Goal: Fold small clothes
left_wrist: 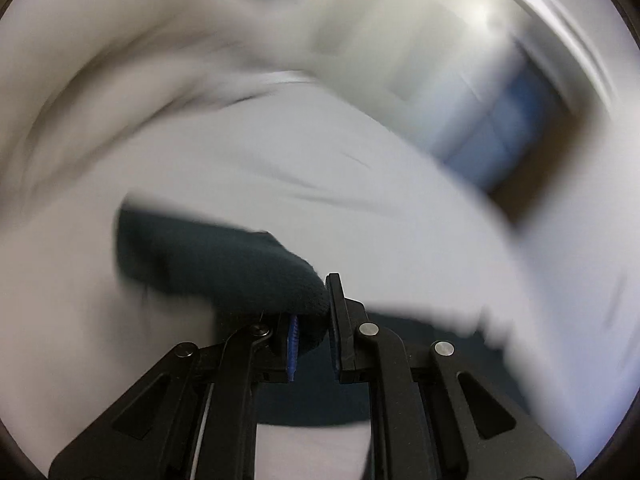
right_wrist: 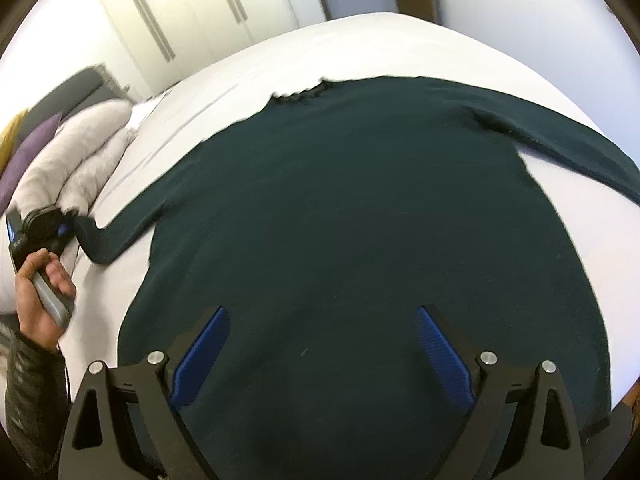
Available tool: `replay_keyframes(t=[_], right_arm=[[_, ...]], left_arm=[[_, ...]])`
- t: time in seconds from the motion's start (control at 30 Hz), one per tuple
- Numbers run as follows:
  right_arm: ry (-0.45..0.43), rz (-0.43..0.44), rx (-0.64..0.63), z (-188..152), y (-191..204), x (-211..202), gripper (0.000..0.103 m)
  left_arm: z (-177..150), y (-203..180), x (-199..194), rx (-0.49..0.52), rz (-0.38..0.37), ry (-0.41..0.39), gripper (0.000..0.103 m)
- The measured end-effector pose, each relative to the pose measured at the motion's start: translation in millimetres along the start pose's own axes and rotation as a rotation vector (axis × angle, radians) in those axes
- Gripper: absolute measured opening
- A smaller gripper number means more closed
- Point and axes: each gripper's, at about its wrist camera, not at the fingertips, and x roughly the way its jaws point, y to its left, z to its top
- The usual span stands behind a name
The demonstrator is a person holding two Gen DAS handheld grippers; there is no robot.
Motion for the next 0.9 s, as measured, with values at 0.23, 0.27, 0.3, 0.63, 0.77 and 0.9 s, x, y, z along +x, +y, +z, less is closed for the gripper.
replay_keyframes(t=[0.23, 0.27, 0.3, 0.63, 0.77, 0.9], right_arm=[[0.024, 0.128, 0.101, 54, -27, 38, 0.096], [0.050, 0.183, 0.115, 64, -27, 49, 0.096], [0.073, 0.233, 0.129, 75, -25, 61, 0.096], [0.375, 0.628, 0.288, 121, 55, 183, 0.079], [0.453, 0.682, 0.350, 119, 82, 213, 0.079], [0.464, 0.724, 0.389, 128, 98, 224, 0.064]], left_arm=[[-137, -148, 27, 0.855, 0.163, -0.005, 0.011], [-148, -143, 30, 0.870, 0.176, 0.002, 0.011], [-153, -140, 31, 0.871, 0.177, 0.010, 0.011], [-152, -123, 20, 0.754, 0.142, -0.041, 0.011], [-149, -119, 14, 0.713, 0.129, -0.056, 0.011], [-151, -122, 14, 0.721, 0.130, -0.053, 0.011]])
